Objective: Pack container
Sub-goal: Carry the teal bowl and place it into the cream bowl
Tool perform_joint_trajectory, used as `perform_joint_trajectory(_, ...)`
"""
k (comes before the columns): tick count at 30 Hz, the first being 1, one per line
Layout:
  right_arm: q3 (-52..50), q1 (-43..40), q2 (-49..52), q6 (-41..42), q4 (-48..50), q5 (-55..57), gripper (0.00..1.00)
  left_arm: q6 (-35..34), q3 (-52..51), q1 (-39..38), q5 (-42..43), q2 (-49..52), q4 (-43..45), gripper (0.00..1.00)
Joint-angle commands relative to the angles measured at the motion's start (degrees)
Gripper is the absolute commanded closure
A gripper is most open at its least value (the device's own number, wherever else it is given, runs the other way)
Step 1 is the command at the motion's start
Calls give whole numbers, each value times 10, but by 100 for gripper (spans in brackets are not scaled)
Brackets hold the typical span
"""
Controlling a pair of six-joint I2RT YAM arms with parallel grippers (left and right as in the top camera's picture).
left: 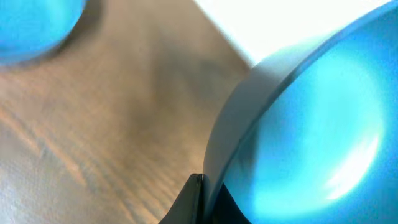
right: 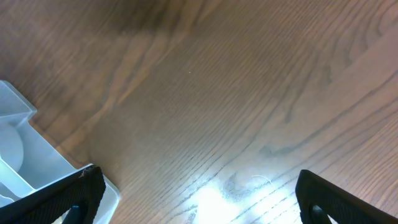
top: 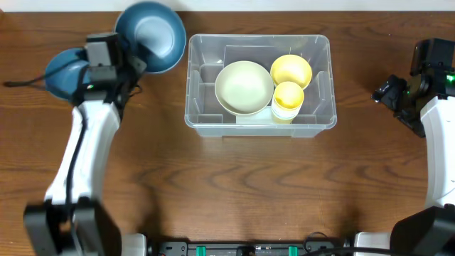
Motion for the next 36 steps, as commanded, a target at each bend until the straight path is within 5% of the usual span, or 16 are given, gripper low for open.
perform_joint_trajectory(1,7,-4,2,7,0,4,1,136,5,-18,61,-58,1,94)
perform_joint_trajectory(11,7,-4,2,7,0,4,1,281,5,-154,73,-82,-40,94)
perform_joint_trajectory(21,7,-4,2,7,0,4,1,293,5,-222,69,-17,-49,94)
perform_joint_trajectory(36,7,-4,2,7,0,4,1,284,5,-225,14,67,36,89)
